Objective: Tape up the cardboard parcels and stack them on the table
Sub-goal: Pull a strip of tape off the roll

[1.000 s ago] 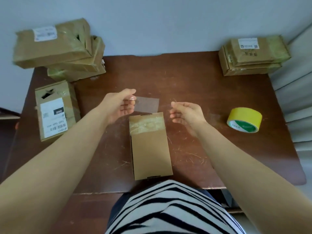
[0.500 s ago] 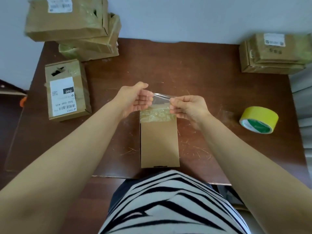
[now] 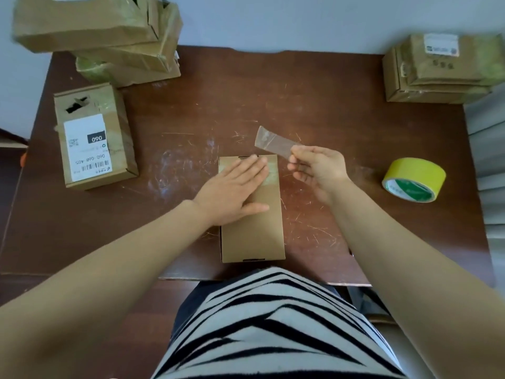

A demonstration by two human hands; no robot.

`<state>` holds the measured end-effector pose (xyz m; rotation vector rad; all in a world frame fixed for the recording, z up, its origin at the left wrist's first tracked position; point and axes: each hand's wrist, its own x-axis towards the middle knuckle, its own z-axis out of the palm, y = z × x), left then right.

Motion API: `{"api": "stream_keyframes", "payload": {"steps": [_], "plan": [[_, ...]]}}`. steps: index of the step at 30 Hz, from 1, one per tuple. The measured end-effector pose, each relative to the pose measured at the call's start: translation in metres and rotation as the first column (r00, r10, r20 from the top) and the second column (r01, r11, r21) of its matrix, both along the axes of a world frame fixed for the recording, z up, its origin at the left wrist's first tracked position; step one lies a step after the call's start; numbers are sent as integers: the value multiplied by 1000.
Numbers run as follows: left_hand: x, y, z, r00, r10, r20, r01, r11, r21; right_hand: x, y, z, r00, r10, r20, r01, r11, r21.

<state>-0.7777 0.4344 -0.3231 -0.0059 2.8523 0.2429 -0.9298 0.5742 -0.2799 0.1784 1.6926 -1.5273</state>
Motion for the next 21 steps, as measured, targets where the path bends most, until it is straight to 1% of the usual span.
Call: {"api": "stream_keyframes", "payload": {"steps": [2, 8, 9, 10, 11, 12, 13, 14, 15, 16, 17, 18, 19, 20, 21], "plan": [[3, 3, -9, 1000, -7, -6, 6, 998, -61, 2, 0, -4, 1000, 3, 17, -3, 1000, 9], [7, 3, -14, 1000, -9, -26, 8, 999, -43, 6, 2, -8, 999, -15, 45, 13, 999, 45], [7, 2, -13, 1000, -19, -13, 19, 1000, -17, 6, 3, -9, 999, -13, 46, 10, 999, 50], [6, 2, -10, 1000, -2, 13, 1, 998, 69, 7, 3, -9, 999, -10, 44, 8, 998, 55], [6, 1, -6, 997, 66, 31, -71, 974, 215, 8, 3, -9, 999, -6, 44, 4, 998, 55], [5, 2, 0, 978, 210, 13, -197, 890, 412, 9, 2, -8, 999, -1, 45, -1, 999, 54], [2, 2, 8, 899, 439, -10, -344, 719, 604, 9, 2, -7, 999, 1, 46, -3, 998, 55], [-1, 0, 14, 748, 663, 21, -456, 490, 743, 9, 1, -7, 999, 5, 47, -8, 998, 57], [-4, 1, 20, 558, 826, 82, -513, 265, 817, 9, 1, -7, 999, 16, 45, -19, 998, 59], [-7, 0, 26, 400, 904, 150, -537, 99, 838, 10, 1, -7, 999, 33, 41, -36, 998, 60], [-10, -1, 30, 300, 928, 222, -542, -26, 840, 12, 0, -8, 998, 56, 34, -58, 996, 61], [-13, -3, 33, 250, 923, 293, -545, -116, 830, 14, -1, -8, 996, 84, 25, -86, 994, 67], [-15, -5, 36, 235, 907, 350, -555, -170, 814, 16, -3, -8, 993, 113, 13, -114, 990, 78], [-16, -7, 36, 242, 893, 380, -577, -182, 796, 18, -5, -9, 990, 141, 0, -141, 986, 90], [-16, -9, 34, 260, 887, 382, -608, -156, 778, 20, -7, -9, 986, 167, -12, -165, 981, 98]]}}
